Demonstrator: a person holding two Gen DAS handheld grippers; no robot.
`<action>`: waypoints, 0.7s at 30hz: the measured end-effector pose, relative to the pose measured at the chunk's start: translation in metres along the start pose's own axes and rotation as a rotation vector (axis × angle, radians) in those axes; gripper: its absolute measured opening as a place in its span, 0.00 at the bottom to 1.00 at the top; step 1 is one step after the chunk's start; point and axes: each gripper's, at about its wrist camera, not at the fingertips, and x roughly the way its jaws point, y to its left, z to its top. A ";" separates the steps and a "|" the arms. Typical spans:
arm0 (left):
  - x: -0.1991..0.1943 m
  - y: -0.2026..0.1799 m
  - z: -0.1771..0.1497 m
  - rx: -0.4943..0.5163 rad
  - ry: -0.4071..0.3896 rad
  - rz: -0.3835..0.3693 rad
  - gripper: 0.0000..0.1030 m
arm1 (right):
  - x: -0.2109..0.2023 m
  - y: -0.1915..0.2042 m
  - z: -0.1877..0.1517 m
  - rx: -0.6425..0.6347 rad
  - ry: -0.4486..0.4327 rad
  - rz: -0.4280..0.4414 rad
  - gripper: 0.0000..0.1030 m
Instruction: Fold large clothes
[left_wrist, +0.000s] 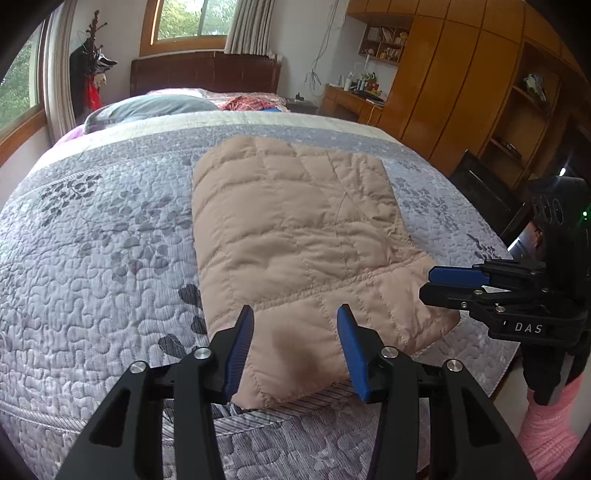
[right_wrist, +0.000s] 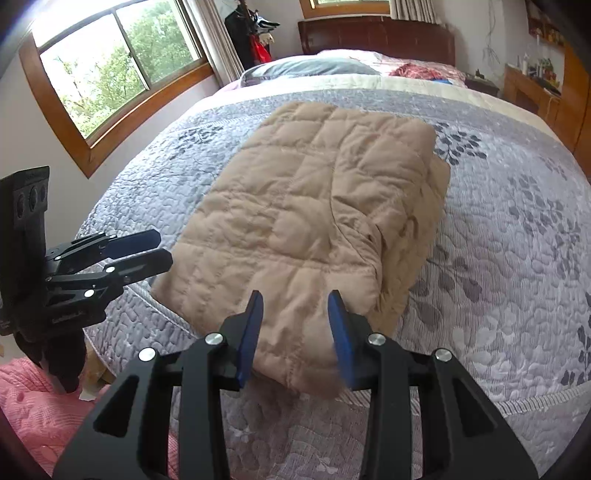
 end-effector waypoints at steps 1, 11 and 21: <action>0.003 0.000 -0.001 0.000 0.008 0.002 0.46 | 0.003 -0.002 -0.002 0.005 0.004 -0.002 0.33; 0.035 0.007 -0.017 0.022 0.068 0.005 0.46 | 0.041 -0.029 -0.025 0.089 0.055 0.043 0.28; 0.039 0.013 -0.014 0.021 0.092 -0.050 0.46 | 0.036 -0.023 -0.018 0.060 0.071 0.033 0.31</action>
